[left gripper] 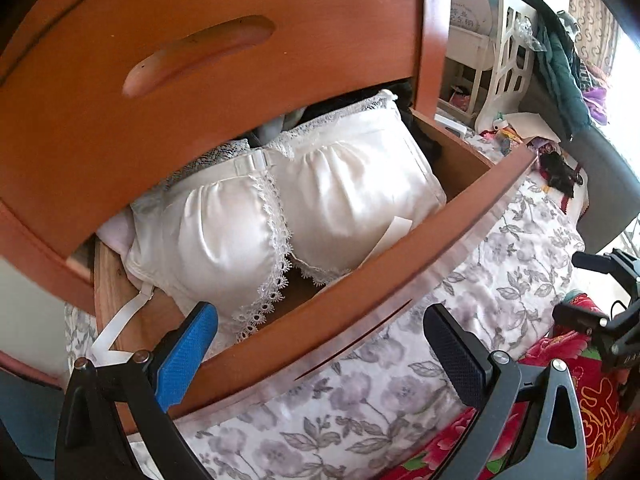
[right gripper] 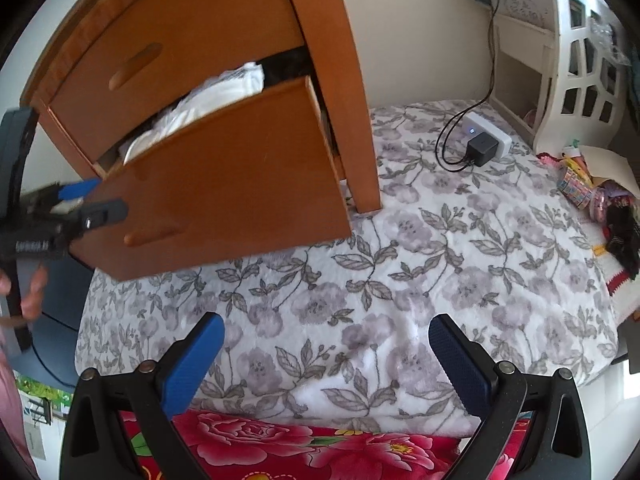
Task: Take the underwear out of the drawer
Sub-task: 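Move the right gripper into the drawer toward the white bra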
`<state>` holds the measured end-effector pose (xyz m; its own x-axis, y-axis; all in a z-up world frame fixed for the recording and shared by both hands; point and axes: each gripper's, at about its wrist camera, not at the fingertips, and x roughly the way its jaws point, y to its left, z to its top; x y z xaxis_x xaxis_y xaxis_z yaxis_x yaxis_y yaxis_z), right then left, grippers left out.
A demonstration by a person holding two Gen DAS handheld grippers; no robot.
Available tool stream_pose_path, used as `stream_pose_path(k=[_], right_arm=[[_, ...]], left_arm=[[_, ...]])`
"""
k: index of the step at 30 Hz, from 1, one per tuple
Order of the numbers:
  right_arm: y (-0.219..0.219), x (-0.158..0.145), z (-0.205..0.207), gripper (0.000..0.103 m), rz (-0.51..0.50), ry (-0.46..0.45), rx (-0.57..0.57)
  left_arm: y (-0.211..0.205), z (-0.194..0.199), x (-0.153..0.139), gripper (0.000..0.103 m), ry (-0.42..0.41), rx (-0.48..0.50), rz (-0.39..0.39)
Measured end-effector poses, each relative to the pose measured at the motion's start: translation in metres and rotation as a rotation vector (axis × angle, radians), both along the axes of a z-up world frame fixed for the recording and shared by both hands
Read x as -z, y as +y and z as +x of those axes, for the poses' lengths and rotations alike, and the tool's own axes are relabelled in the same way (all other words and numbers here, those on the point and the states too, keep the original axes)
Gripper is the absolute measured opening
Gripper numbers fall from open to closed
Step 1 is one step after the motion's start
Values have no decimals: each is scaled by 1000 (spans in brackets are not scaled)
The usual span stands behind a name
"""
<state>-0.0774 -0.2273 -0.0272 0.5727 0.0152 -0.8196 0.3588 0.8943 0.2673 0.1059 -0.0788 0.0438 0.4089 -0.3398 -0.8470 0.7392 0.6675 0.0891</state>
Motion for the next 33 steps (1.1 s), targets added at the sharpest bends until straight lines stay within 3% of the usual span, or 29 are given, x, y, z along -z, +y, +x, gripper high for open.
stream_pose_path(k=[8,11,21,33], right_arm=[[4,-6,-16,103,-2,-36,23],[5,-7,-20,103,-6,-40,25],[7,-7,-26,103,-6,-52,25],[6,-4,-26,103,32,-54,20]], left_arm=[[5,-29,9,103,40,-43,-63],[7,-37,9,103,-17,-52,-48],[11,-46,6,103,-56,-87,-44],[52,-78,-17,103,-177,-320,-245]])
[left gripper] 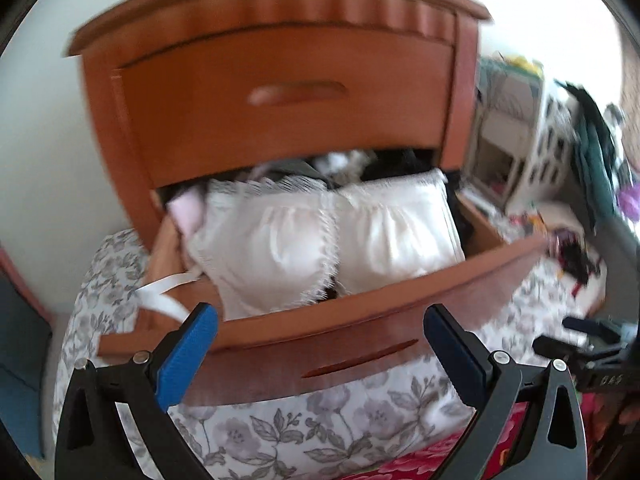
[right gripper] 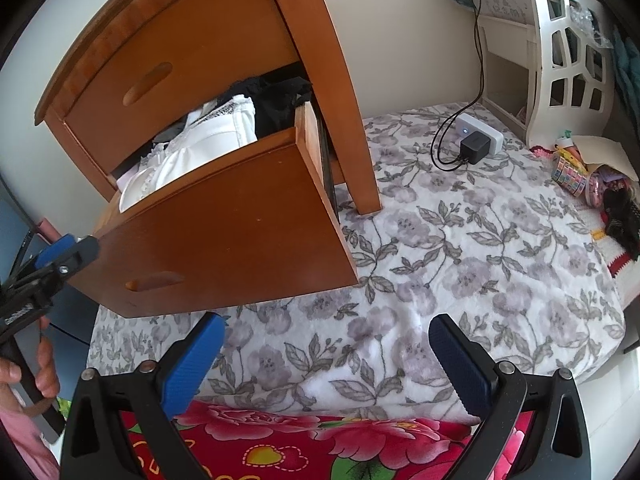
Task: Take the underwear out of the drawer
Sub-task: 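Move the right gripper into the drawer toward the white bra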
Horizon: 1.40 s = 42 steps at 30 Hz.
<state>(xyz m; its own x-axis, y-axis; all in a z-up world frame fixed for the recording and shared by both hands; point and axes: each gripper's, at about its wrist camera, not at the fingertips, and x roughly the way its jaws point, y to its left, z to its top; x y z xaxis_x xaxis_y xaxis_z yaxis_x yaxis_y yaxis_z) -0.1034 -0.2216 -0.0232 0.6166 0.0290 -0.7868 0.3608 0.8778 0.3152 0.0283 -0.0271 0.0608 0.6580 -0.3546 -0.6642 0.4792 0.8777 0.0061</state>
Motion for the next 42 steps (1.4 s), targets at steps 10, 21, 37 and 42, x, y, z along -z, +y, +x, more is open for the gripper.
stream_pose_path(k=[10,21,37,42], right_arm=[[5,-9,-3,103,-44,-33,5],[11,-72,-6,103,-195,-231,-17],[12,-111,101,103,-90,-251,-230],[-2,-96,131,103,-40,-148,-239]], left_arm=[[53,-1,-23,103,38,-188,-150],[76,12,-24,103,55,-259,-232],[77,82,-25,103,257,-253,-274],[57,102,-19,103,320,-180,-254]])
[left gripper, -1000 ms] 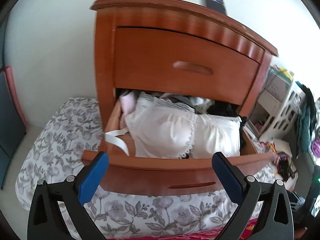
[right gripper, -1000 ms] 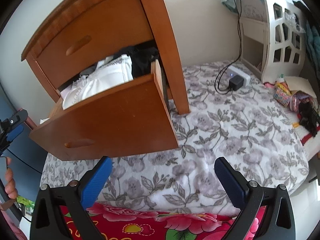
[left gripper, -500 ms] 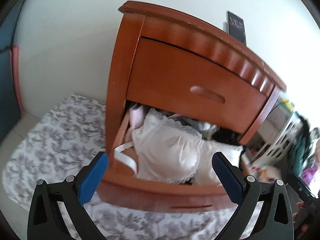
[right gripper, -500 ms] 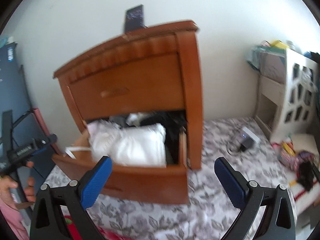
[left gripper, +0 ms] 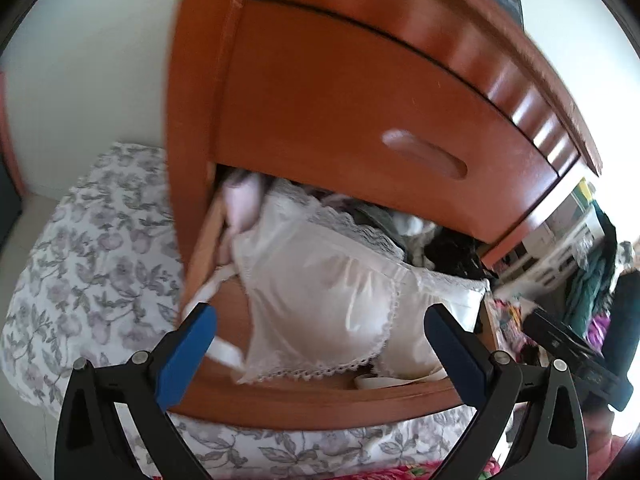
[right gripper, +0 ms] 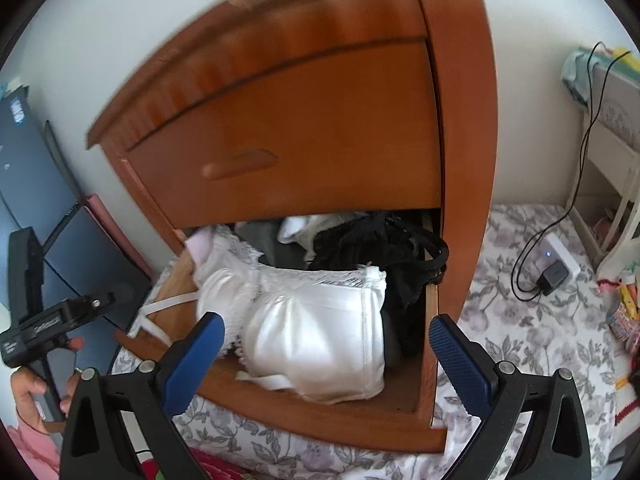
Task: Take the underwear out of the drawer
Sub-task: 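Move the right gripper into the drawer toward the white bra, then close the right gripper on the white bra and lift it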
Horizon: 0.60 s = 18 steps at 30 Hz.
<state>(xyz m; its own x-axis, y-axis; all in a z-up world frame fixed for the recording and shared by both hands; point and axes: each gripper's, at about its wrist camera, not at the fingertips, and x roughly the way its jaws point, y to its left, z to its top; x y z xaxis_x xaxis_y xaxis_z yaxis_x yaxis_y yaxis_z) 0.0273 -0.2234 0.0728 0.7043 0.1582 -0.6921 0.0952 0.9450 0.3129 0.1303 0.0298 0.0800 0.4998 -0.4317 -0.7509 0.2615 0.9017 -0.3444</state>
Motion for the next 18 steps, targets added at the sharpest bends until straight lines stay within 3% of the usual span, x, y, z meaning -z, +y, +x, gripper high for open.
stream_pose_path(k=[4,9,14,16,18], right_arm=[[-7,13,21,101,-3,82,-2],[-14,31,43,89,16,152,-7],[-16,45,61,76,20,190,-35],[-19,50,67,66,51,203,-50],[-22,54,71,66,68,211,-59]], left_arm=[[-8,30,13,103,101,22,26],[-8,62,27,103,193,32,24],[-18,72,37,103,217,66,28],[-25,76,43,103,234,75,28],[-32,79,48,103,246,78,47]])
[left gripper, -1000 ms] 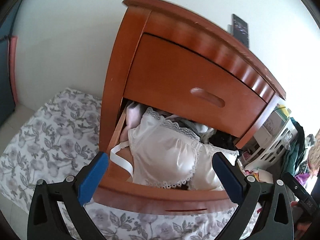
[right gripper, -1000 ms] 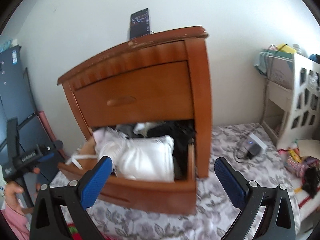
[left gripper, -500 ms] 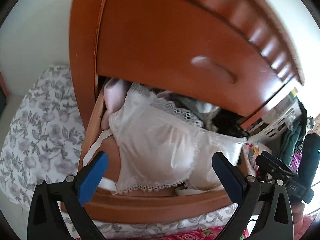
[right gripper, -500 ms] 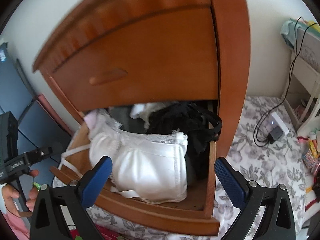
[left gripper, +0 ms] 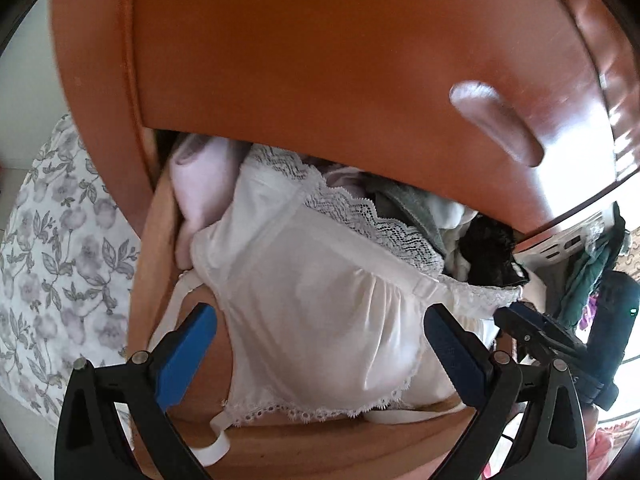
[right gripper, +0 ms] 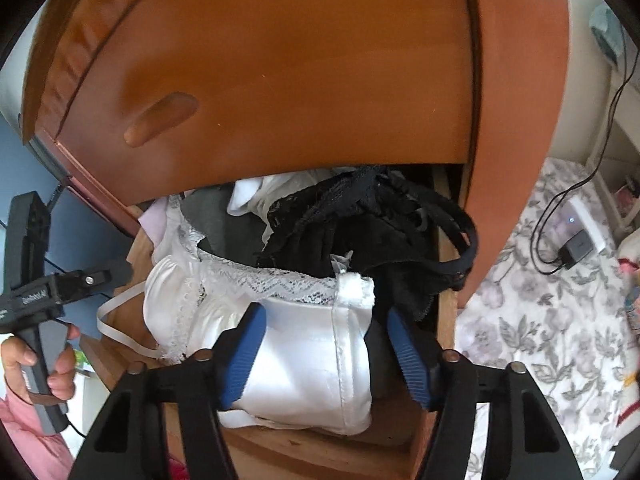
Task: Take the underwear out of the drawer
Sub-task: 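Close the right gripper on the white bra and lift it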
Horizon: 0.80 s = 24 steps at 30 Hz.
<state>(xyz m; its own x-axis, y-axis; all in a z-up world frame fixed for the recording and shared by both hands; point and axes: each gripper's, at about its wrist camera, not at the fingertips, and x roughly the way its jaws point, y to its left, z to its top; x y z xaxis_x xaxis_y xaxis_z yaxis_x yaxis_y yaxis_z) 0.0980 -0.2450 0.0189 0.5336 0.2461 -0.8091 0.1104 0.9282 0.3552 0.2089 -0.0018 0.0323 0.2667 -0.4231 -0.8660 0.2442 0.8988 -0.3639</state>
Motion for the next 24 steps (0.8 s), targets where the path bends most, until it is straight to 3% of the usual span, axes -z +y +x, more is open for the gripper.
stream_pose_path(k=[2,13,18,24], right_arm=[[0,2,2,66,3,-3,-10],[5,-10,-17,38,112,-98,-93],[15,-19,-29,33,155,-154,-170],[37,-22,-25,33,73,-151,-231]], left_arm=[[-7,2,3,103,4,9,13],[-26,4,22,103,57,6,-1],[-32,-2,28,103,64,-1,-10],[-34,-13,26,103,60,-6,-5]])
